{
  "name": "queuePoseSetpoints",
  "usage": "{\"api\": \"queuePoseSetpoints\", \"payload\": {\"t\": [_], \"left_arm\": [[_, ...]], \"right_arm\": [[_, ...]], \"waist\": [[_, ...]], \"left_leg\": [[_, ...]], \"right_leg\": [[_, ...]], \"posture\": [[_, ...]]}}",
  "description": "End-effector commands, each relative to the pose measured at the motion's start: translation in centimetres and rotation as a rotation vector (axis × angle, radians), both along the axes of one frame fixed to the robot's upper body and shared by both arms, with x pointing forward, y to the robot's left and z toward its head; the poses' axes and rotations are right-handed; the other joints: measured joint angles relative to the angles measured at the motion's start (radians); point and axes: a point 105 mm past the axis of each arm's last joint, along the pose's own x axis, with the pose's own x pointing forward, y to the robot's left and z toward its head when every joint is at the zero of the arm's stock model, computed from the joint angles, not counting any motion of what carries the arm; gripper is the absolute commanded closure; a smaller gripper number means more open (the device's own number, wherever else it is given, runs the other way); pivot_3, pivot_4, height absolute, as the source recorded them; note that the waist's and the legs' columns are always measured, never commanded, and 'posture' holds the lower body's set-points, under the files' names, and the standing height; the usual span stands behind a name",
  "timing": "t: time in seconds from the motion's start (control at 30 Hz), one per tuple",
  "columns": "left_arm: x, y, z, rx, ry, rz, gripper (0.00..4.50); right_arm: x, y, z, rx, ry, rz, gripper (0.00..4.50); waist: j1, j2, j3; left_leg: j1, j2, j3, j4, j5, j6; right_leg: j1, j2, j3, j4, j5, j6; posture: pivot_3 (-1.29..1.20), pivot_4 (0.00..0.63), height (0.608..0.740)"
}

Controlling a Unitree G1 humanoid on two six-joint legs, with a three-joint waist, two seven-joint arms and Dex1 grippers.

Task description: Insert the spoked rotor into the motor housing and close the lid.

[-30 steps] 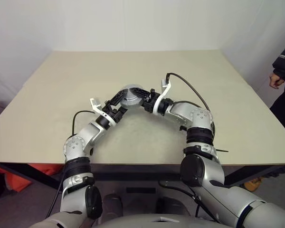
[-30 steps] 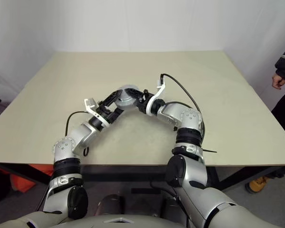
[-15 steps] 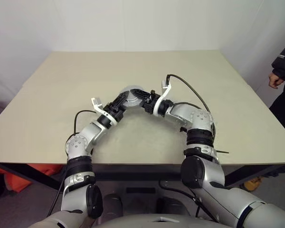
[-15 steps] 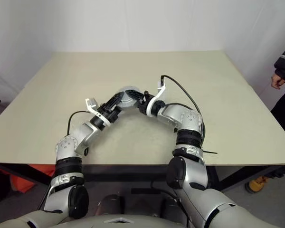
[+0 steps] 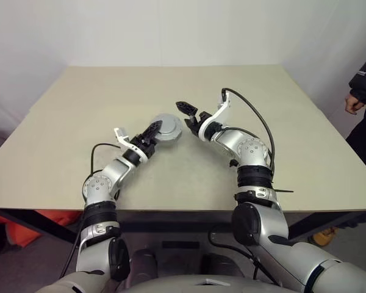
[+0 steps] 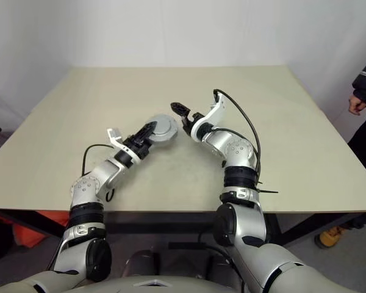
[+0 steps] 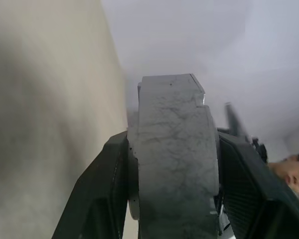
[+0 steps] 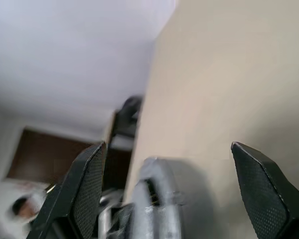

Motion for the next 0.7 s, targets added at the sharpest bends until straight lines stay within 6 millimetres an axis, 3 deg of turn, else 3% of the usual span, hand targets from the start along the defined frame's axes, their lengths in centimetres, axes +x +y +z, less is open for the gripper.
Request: {"api": "queuePoseSetpoints", "payload": {"t": [0.03,0.2,0.43,0.7], "left_arm": [[0.6,4.2,2.5,-0.026,-0.097,0.169,2.32],[1.0,9.1,2.2,0.010,-0.069,0.377,2.32],[0.9,13.8,-0.1,0.099,0.078,0.608,2.32],[0.1,16.8,-2.1,0.168,0.195,0.761,2.32]], "right_arm": [[0.6,-1.0,0.2,-0.025,-0.022,-0.053,0.02],[0.6,-1.4,-0.4,-0.035,-0.011,-0.061,0.02],[0.7,-1.8,-0.4,-0.036,-0.003,-0.058,0.02],[0.8,-1.6,-0.7,-0.053,0.006,-0.041,0.02]], "waist": [[-0.004,0.000,0.000],[-0.006,0.000,0.000],[-0.002,-0.001,0.000],[-0.003,-0.005,0.001]], "left_leg": [[0.000,0.000,0.000,0.000,0.000,0.000],[0.000,0.000,0.000,0.000,0.000,0.000],[0.000,0.000,-0.001,0.002,0.000,0.001],[0.000,0.001,-0.001,0.004,0.000,0.001]], "right_leg": [[0.000,0.000,0.000,0.000,0.000,0.000],[0.000,0.000,0.000,0.000,0.002,-0.003],[0.002,0.000,0.000,0.000,0.002,-0.003],[0.002,0.000,0.000,0.001,0.002,-0.001]], "posture": [[0.00,0.000,0.740],[0.00,0.000,0.740],[0.00,0.000,0.740],[0.00,0.000,0.740]]}}
